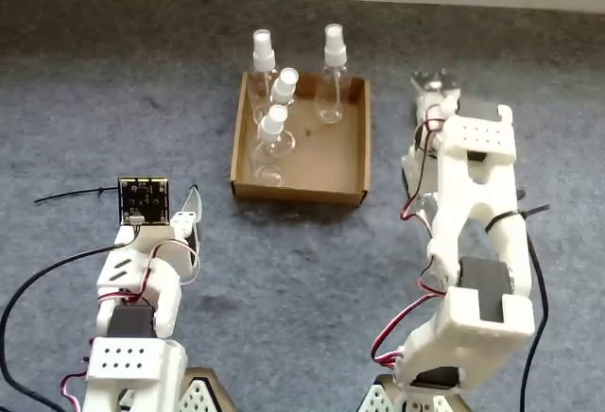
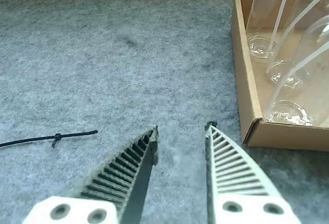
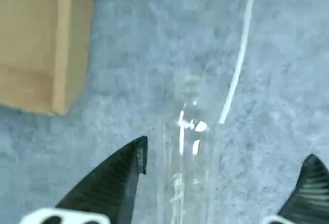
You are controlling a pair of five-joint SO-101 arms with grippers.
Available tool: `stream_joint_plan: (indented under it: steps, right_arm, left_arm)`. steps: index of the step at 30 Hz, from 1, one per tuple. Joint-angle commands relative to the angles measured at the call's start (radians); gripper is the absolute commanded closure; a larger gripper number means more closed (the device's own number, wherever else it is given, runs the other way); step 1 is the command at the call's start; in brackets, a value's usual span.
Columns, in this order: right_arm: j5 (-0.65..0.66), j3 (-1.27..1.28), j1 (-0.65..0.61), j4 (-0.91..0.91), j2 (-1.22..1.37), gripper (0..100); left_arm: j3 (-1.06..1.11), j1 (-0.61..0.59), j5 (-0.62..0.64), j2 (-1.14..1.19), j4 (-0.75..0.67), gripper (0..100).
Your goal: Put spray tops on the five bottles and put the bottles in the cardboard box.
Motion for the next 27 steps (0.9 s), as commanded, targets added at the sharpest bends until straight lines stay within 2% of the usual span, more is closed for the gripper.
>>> stream_joint_plan:
  steps: [1, 6, 11, 21, 23, 27]
  right_arm:
    - [-0.098, -0.148, -0.03, -0.147, -0.012, 61.6]
    - [-0.118, -0.329, -0.053, -0.34, 0.205, 61.6]
    - [-0.118, -0.545, -0.056, -0.46, 0.467, 61.6]
    - [-0.118, -0.906, -0.007, -0.467, 0.88, 62.3]
    - [-0.117, -0.952, 0.005, -0.437, 0.924, 68.3]
    - [-0.118, -1.067, 0.027, -0.325, 0.974, 90.6]
  left_arm:
    - [0.025, -0.015, -0.006, -0.018, 0.006, 85]
    - [0.025, -0.015, -0.006, -0.018, 0.009, 85]
    - [0.025, -0.012, -0.006, -0.013, 0.009, 85]
    - [0.025, -0.015, -0.006, -0.013, 0.009, 85]
    - [0.025, -0.015, -0.006, -0.013, 0.009, 85]
    - [0.025, -0.015, -0.006, -0.012, 0.009, 85]
